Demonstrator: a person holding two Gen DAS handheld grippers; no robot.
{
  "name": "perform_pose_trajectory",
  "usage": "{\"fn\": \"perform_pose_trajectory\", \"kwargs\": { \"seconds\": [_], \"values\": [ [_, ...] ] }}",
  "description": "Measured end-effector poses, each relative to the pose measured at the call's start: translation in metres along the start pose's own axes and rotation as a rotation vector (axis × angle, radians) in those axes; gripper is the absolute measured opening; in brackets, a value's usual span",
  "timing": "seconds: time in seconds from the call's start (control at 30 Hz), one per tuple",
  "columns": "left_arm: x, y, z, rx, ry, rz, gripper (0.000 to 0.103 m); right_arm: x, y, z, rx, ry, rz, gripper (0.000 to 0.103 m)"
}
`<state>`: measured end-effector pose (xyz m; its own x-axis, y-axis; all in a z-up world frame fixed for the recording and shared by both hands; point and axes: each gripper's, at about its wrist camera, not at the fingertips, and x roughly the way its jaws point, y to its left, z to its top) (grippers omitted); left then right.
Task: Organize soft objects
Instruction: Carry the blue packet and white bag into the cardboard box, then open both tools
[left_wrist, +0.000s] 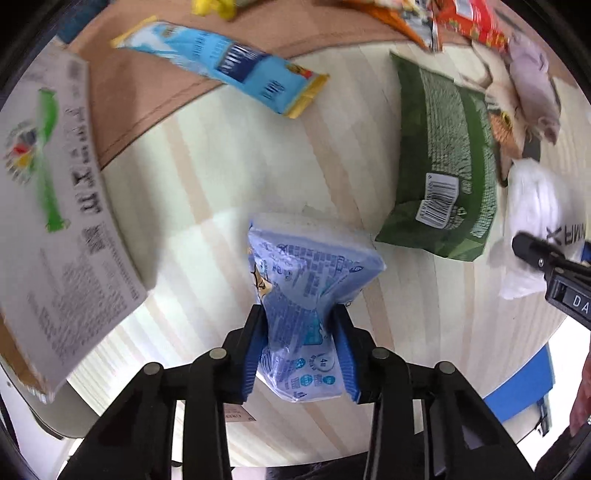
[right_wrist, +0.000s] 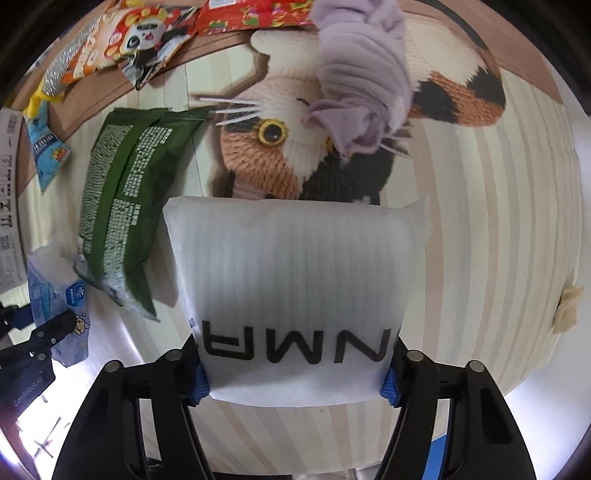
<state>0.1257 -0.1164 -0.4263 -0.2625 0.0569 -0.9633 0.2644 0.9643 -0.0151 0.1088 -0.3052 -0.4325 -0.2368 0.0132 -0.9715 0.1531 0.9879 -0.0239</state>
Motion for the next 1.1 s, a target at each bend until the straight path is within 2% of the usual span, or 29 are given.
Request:
{"fn": "perform_pose_trajectory", "kwargs": {
  "seconds": [0.1,0.23,0.3,0.33,0.43,0.5,0.57,0.6,0.67,0.77,0.93,1.1],
  "values": [
    [-0.024,0.005,-0.035,-0.040,-0.059,-0.024,0.034,-0.015,0.005,-0.018,0.008,-0.024,0.032,0.069],
    [-0.057,0.020,-0.072,-0.096,-0.144,-0.096,0.034,-0.049,0.027,-0.048,-0.028,-0.075,0.112,0.069],
    [-0.080,0.035,-0.089,-0.131,-0.194,-0.126,0.034,-0.068,0.046,-0.062,-0.064,-0.111,0.135,0.069],
    [-0.104,0.042,-0.092,-0.148,-0.219,-0.138,0.034,-0.081,0.058,-0.068,-0.083,-0.132,0.148,0.069],
    [-0.176,0.085,-0.089,-0.195,-0.283,-0.177,0.034,-0.128,0.094,-0.077,-0.144,-0.193,0.200,0.069],
    [-0.230,0.125,-0.067,-0.228,-0.316,-0.190,0.034,-0.167,0.116,-0.080,-0.184,-0.229,0.238,0.069],
    [-0.243,0.145,-0.058,-0.254,-0.338,-0.187,0.034,-0.205,0.148,-0.075,-0.226,-0.259,0.279,0.069],
    [-0.249,0.158,-0.058,-0.265,-0.348,-0.178,0.034,-0.224,0.164,-0.059,-0.248,-0.266,0.292,0.069],
    [-0.255,0.193,-0.048,-0.292,-0.366,-0.162,0.034,-0.244,0.197,-0.044,-0.271,-0.282,0.297,0.069],
    [-0.252,0.238,-0.032,-0.327,-0.360,-0.167,0.034,-0.249,0.261,-0.020,-0.288,-0.284,0.275,0.069],
    [-0.224,0.309,0.000,-0.378,-0.304,-0.200,0.034,-0.236,0.355,0.030,-0.299,-0.244,0.233,0.069],
    [-0.185,0.352,0.033,-0.404,-0.226,-0.240,0.034,-0.197,0.413,0.069,-0.301,-0.189,0.180,0.069]
  ]
}}
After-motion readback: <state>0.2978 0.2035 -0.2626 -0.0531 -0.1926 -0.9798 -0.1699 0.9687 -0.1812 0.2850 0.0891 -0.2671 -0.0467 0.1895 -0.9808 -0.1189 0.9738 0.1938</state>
